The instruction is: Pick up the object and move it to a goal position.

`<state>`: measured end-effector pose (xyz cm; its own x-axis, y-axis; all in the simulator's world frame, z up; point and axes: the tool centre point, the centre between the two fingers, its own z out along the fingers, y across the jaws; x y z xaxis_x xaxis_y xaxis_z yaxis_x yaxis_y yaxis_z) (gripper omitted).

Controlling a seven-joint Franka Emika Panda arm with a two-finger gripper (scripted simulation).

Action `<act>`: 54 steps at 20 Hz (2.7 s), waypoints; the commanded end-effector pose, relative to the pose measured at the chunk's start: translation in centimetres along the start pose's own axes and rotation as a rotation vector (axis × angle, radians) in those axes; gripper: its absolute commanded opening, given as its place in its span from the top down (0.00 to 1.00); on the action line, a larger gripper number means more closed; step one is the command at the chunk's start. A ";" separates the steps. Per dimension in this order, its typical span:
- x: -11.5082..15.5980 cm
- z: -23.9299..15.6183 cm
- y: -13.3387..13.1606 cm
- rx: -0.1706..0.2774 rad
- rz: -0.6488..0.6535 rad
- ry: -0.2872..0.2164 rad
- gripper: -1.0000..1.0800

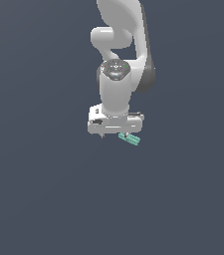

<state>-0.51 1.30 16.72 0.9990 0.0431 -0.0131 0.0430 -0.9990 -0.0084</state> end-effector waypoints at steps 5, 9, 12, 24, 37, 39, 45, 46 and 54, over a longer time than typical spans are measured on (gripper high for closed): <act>0.1 0.0 1.2 -0.010 0.007 0.002 0.04; 0.3 0.0 3.4 -0.028 0.023 0.006 0.04; 0.3 0.0 3.6 -0.029 0.026 0.006 0.04; -0.6 1.6 1.8 -0.032 -0.120 0.003 0.04; -3.9 6.1 -3.3 -0.031 -0.556 0.000 0.04; -4.5 6.8 -4.2 -0.029 -0.632 0.000 0.04; -6.3 8.5 -6.5 -0.022 -0.822 0.003 0.04; -6.6 8.7 -6.7 -0.021 -0.847 0.003 0.04; -7.9 9.7 -8.3 -0.015 -0.975 0.007 0.04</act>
<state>-8.68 9.09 7.33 0.5409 0.8411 -0.0024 0.8411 -0.5409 0.0007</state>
